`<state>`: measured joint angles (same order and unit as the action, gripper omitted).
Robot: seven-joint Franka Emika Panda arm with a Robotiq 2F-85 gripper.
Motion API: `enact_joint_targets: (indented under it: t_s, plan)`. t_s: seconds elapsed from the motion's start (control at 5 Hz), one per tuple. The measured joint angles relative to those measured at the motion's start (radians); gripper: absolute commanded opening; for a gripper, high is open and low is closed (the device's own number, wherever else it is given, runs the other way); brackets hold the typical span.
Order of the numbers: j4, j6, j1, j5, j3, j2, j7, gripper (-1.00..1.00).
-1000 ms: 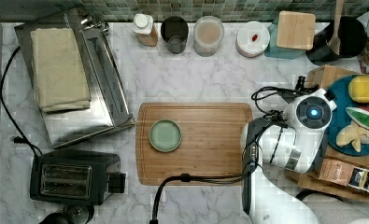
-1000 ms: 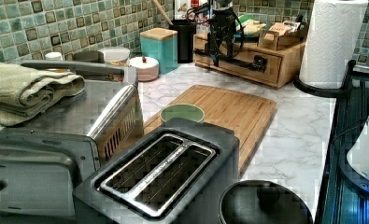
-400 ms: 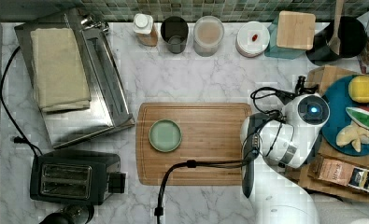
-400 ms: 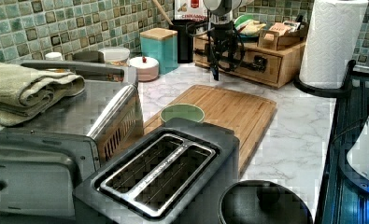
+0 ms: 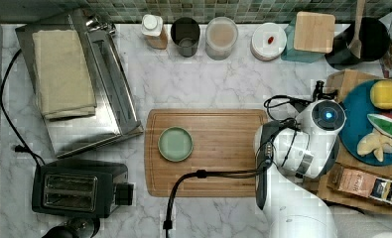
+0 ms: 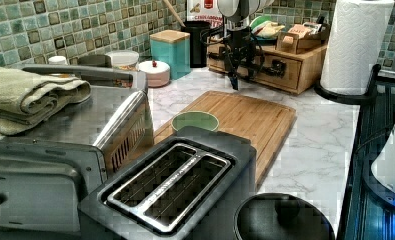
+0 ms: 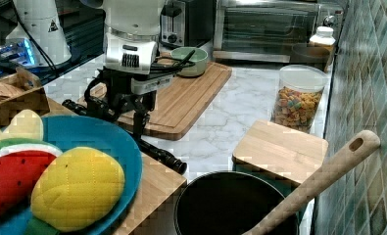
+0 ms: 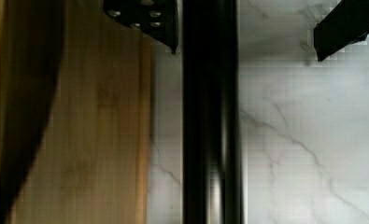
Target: Open the drawer.
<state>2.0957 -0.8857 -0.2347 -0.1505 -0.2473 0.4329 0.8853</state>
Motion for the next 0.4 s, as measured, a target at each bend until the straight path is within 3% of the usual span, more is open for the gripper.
enact_joint_targets:
  t_s: [0.4]
  plan:
    - [0.025,-0.006,0.004,0.052,0.019,-0.019,-0.004,1.00]
